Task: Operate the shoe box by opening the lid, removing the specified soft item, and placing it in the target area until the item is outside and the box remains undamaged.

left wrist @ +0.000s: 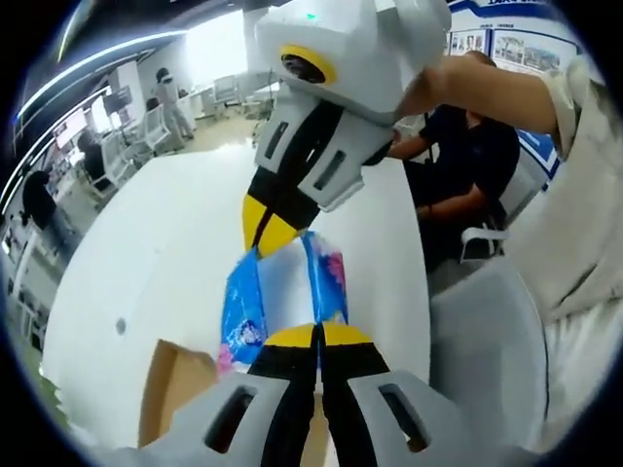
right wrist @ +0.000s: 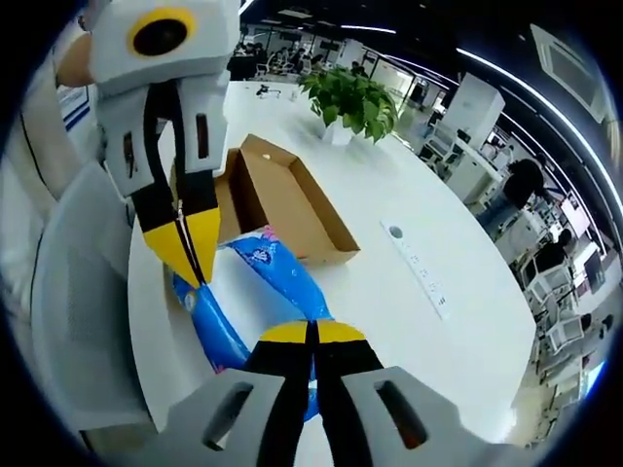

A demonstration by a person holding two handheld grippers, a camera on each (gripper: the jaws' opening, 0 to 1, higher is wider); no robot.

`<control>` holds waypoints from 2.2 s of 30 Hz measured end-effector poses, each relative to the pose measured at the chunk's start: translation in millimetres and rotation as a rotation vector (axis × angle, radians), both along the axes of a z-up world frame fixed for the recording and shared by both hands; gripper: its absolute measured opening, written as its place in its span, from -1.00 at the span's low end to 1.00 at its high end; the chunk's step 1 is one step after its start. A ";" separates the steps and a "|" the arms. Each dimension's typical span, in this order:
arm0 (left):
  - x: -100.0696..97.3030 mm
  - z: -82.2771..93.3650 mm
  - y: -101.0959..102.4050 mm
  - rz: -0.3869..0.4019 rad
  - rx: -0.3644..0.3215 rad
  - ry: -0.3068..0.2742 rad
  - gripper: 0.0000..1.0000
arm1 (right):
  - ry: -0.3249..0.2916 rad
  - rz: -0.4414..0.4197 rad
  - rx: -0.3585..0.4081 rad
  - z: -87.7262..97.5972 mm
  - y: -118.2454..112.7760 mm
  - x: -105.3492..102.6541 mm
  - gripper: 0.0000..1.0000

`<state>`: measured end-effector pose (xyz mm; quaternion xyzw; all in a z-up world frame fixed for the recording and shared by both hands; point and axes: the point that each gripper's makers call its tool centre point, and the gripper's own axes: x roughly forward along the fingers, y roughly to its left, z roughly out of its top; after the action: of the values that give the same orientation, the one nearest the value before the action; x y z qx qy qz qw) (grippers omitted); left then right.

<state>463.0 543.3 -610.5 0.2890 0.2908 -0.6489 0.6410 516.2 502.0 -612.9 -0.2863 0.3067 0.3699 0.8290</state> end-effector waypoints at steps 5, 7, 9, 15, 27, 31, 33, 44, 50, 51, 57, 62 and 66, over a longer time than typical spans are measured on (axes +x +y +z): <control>0.3 -5.2 -14.1 -0.020 0.009 -0.002 -1.00 | 0.014 -0.014 -0.003 -7.2 -16.7 -3.7 -1.00; 0.6 -7.4 -20.7 -0.027 0.010 -0.002 -1.00 | 0.018 -0.020 -0.009 -10.4 -24.2 -4.2 -1.00; 0.3 -9.3 -27.6 -0.036 0.012 0.001 -1.00 | 0.022 -0.025 -0.008 -11.8 -30.0 -5.1 -1.00; 0.8 -12.0 -46.1 -0.063 0.013 0.009 -1.00 | 0.031 -0.038 -0.011 -13.2 -47.3 -3.1 -1.00; 7.4 -18.6 -83.6 -0.100 0.012 -0.002 -1.00 | 0.037 -0.072 -0.019 -18.8 -89.8 1.5 -1.00; 9.2 -20.9 -95.5 -0.106 0.007 0.006 -1.00 | 0.042 -0.085 -0.021 -20.7 -100.4 0.6 -1.00; 10.3 -23.3 -100.8 -0.109 0.008 0.006 -1.00 | 0.044 -0.087 -0.021 -21.5 -104.1 0.5 -1.00; 12.1 -34.4 -125.8 -0.133 0.013 0.018 -1.00 | 0.063 -0.097 -0.030 -29.8 -127.1 4.6 -1.00; 16.6 -41.0 -137.1 -0.140 0.016 0.024 -1.00 | 0.076 -0.102 -0.039 -37.7 -142.1 6.3 -1.00; 16.9 -41.4 -138.9 -0.140 0.015 0.026 -1.00 | 0.080 -0.104 -0.040 -39.2 -144.9 6.6 -1.00; 18.7 -45.7 -152.0 -0.153 0.017 0.037 -1.00 | 0.089 -0.110 -0.043 -44.1 -157.6 9.8 -1.00; 18.7 -48.3 -160.5 -0.167 0.016 0.042 -1.00 | 0.089 -0.116 -0.047 -46.5 -167.0 13.6 -1.00; 21.7 -53.0 -168.8 -0.176 0.018 0.046 -1.00 | 0.095 -0.113 -0.058 -51.0 -174.2 14.5 -1.00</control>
<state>484.7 374.5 -663.5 0.3044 0.2846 -0.7066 0.5719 530.7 327.8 -663.9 -0.2747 0.3718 0.3264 0.8245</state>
